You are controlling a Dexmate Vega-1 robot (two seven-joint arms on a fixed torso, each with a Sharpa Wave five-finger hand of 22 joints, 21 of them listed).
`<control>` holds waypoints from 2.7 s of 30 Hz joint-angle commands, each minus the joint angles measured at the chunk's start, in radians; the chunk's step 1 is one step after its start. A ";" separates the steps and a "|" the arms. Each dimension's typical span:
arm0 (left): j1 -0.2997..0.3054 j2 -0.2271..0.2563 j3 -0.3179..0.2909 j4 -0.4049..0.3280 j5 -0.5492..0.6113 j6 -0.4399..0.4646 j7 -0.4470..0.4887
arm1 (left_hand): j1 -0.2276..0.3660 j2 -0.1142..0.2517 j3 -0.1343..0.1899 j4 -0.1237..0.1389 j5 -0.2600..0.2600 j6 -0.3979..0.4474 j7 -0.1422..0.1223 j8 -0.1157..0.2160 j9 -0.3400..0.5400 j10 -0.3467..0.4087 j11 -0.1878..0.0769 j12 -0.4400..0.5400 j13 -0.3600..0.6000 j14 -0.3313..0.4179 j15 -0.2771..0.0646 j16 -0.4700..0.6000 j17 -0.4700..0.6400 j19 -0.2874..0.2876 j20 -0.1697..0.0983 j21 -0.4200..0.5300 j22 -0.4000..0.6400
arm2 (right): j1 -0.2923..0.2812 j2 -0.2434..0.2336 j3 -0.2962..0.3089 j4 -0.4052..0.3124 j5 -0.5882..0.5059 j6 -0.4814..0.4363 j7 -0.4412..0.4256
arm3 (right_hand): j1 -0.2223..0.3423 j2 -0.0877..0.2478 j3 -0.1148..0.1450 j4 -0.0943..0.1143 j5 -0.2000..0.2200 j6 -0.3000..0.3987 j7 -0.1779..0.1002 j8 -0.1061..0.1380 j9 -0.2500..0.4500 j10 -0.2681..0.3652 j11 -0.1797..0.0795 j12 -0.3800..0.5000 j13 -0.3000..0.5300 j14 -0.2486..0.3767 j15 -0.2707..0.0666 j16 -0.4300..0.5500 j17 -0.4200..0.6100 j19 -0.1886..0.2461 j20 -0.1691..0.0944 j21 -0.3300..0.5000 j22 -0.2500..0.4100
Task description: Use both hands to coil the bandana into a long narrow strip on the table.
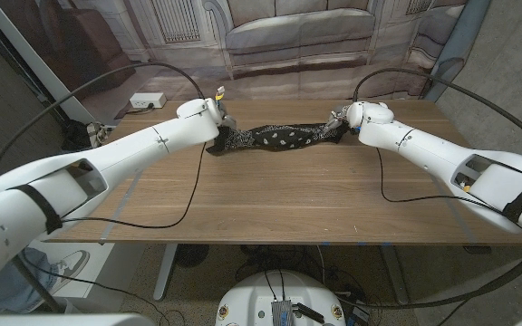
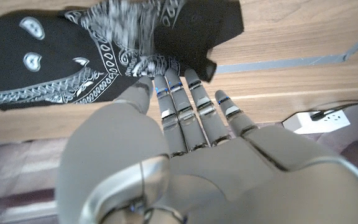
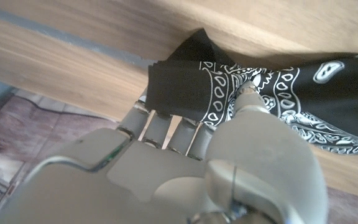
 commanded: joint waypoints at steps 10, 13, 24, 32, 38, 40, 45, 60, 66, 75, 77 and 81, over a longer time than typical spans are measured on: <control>-0.088 -0.016 0.168 0.029 0.212 0.026 -0.169 | -0.031 -0.007 -0.013 0.007 0.006 -0.138 0.008 -0.041 0.008 -0.175 0.033 -0.006 -0.022 -0.166 0.045 0.003 0.003 -0.092 0.015 -0.001 0.003 | 0.040 -0.007 -0.069 0.045 0.045 -0.008 0.077 | -0.032 -0.013 -0.005 0.008 -0.001 -0.094 0.000 -0.052 -0.010 -0.074 0.004 -0.020 0.006 -0.054 -0.037 -0.014 0.004 -0.020 0.028 0.005 0.006; -0.071 0.005 0.156 -0.013 0.231 0.026 -0.164 | -0.036 -0.008 -0.016 0.009 0.005 -0.152 0.008 -0.042 0.008 -0.192 0.036 -0.005 -0.024 -0.177 0.049 0.005 0.004 -0.098 0.018 0.000 0.003 | 0.028 -0.034 -0.060 -0.005 0.050 -0.018 0.084 | -0.046 -0.020 -0.010 0.011 0.000 -0.121 0.002 -0.070 -0.013 -0.097 0.006 -0.025 0.005 -0.068 -0.028 -0.014 0.005 -0.030 0.037 0.002 0.005; 0.027 0.085 0.076 -0.184 0.264 0.079 -0.120 | -0.052 -0.014 -0.028 0.010 0.007 -0.322 0.018 -0.053 0.011 -0.357 0.064 -0.007 -0.041 -0.276 0.072 0.008 0.005 -0.134 0.026 0.008 0.003 | -0.062 -0.148 0.008 -0.255 0.067 -0.076 0.051 | -0.085 -0.043 -0.018 0.006 0.006 -0.361 0.036 -0.168 -0.001 -0.354 0.074 -0.047 0.006 -0.260 0.045 -0.025 0.005 -0.070 0.092 -0.014 -0.002; 0.068 0.133 0.038 -0.292 0.259 0.120 -0.123 | -0.068 -0.023 -0.044 0.011 0.008 -0.465 0.048 -0.056 0.011 -0.481 0.098 -0.003 -0.052 -0.362 0.100 0.007 0.006 -0.174 0.033 0.007 0.003 | -0.138 -0.222 0.075 -0.410 0.091 -0.109 0.009 | -0.103 -0.058 -0.026 0.005 0.008 -0.489 0.072 -0.185 -0.006 -0.478 0.121 -0.047 0.007 -0.367 0.073 -0.022 0.004 -0.119 0.131 -0.040 -0.010; 0.098 0.168 0.015 -0.371 0.250 0.137 -0.109 | -0.080 -0.031 -0.055 0.013 0.008 -0.506 0.057 -0.052 0.011 -0.521 0.110 -0.001 -0.056 -0.398 0.108 0.007 0.007 -0.197 0.037 0.004 0.003 | -0.198 -0.276 0.129 -0.508 0.123 -0.121 -0.020 | -0.126 -0.063 -0.036 0.014 0.006 -0.532 0.087 -0.184 -0.009 -0.510 0.141 -0.043 0.007 -0.403 0.090 -0.020 0.005 -0.130 0.148 -0.050 -0.015; 0.109 0.174 0.006 -0.392 0.245 0.151 -0.101 | -0.083 -0.033 -0.058 0.014 0.008 -0.517 0.057 -0.051 0.010 -0.532 0.120 0.000 -0.057 -0.409 0.108 0.007 0.007 -0.202 0.038 0.005 0.003 | -0.220 -0.290 0.151 -0.533 0.140 -0.122 -0.033 | -0.132 -0.065 -0.039 0.016 0.006 -0.547 0.090 -0.185 -0.010 -0.515 0.149 -0.041 0.007 -0.411 0.097 -0.020 0.005 -0.134 0.153 -0.053 -0.016; 0.191 0.177 -0.097 -0.444 0.177 0.168 -0.030 | -0.095 -0.034 -0.066 0.020 0.009 -0.529 0.055 -0.047 0.010 -0.552 0.119 0.002 -0.059 -0.426 0.110 0.008 0.008 -0.213 0.035 0.004 0.003 | -0.306 -0.330 0.230 -0.600 0.208 -0.096 -0.109 | -0.190 -0.063 -0.057 0.038 0.005 -0.581 0.103 -0.169 -0.017 -0.547 0.169 -0.028 0.007 -0.476 0.125 -0.018 0.005 -0.282 0.159 -0.122 -0.022; 0.567 0.058 -0.557 -0.459 -0.150 -0.125 0.399 | -0.203 0.018 -0.100 0.107 0.004 -0.473 0.026 -0.017 0.010 -0.515 0.097 0.028 -0.066 -0.411 0.054 0.026 0.012 -0.198 -0.017 0.019 0.003 | -0.648 -0.383 0.563 -0.631 0.541 0.272 -0.473 | -0.242 -0.058 -0.072 0.058 0.002 -0.593 0.125 -0.162 -0.023 -0.582 0.196 -0.022 0.007 -0.520 0.140 -0.010 0.005 -0.311 0.119 -0.126 -0.025; 0.615 0.056 -0.649 -0.399 -0.283 -0.320 0.415 | -0.221 0.013 -0.111 0.117 0.004 -0.474 0.023 -0.019 0.009 -0.523 0.094 0.025 -0.069 -0.422 0.042 0.021 0.009 -0.193 -0.038 0.020 0.001 | -0.723 -0.359 0.645 -0.631 0.647 0.353 -0.554 | -0.260 -0.057 -0.078 0.065 0.000 -0.594 0.138 -0.161 -0.025 -0.571 0.213 -0.015 0.007 -0.521 0.126 -0.008 0.003 -0.297 0.097 -0.120 -0.026; 0.679 0.038 -0.762 -0.260 -0.488 -0.701 0.354 | -0.268 -0.003 -0.140 0.143 0.003 -0.500 0.024 -0.030 0.006 -0.535 0.098 0.020 -0.074 -0.433 0.042 0.019 0.008 -0.188 -0.050 0.021 -0.002 | -0.810 -0.306 0.729 -0.619 0.767 0.538 -0.622 | -0.312 -0.037 -0.087 0.094 0.000 -0.604 0.147 -0.163 -0.028 -0.550 0.216 -0.004 0.006 -0.502 0.108 0.001 0.004 -0.263 0.075 -0.109 -0.026; 0.685 0.032 -0.775 -0.231 -0.528 -0.768 0.329 | -0.282 -0.008 -0.148 0.151 0.003 -0.508 0.026 -0.033 0.006 -0.539 0.099 0.019 -0.075 -0.433 0.043 0.020 0.008 -0.187 -0.051 0.022 -0.002 | -0.820 -0.288 0.742 -0.601 0.802 0.583 -0.613 | -0.320 -0.035 -0.089 0.098 -0.001 -0.609 0.150 -0.165 -0.028 -0.549 0.217 -0.003 0.005 -0.503 0.105 0.001 0.004 -0.254 0.070 -0.106 -0.026; 0.677 0.030 -0.780 -0.177 -0.570 -0.866 0.284 | -0.318 -0.022 -0.170 0.168 0.004 -0.521 0.025 -0.037 0.004 -0.551 0.106 0.016 -0.078 -0.441 0.042 0.019 0.008 -0.187 -0.053 0.021 -0.003 | -0.827 -0.248 0.764 -0.547 0.899 0.680 -0.550 | -0.341 -0.036 -0.095 0.106 -0.001 -0.629 0.158 -0.170 -0.031 -0.550 0.222 -0.003 0.004 -0.502 0.099 -0.001 0.002 -0.208 0.036 -0.091 -0.027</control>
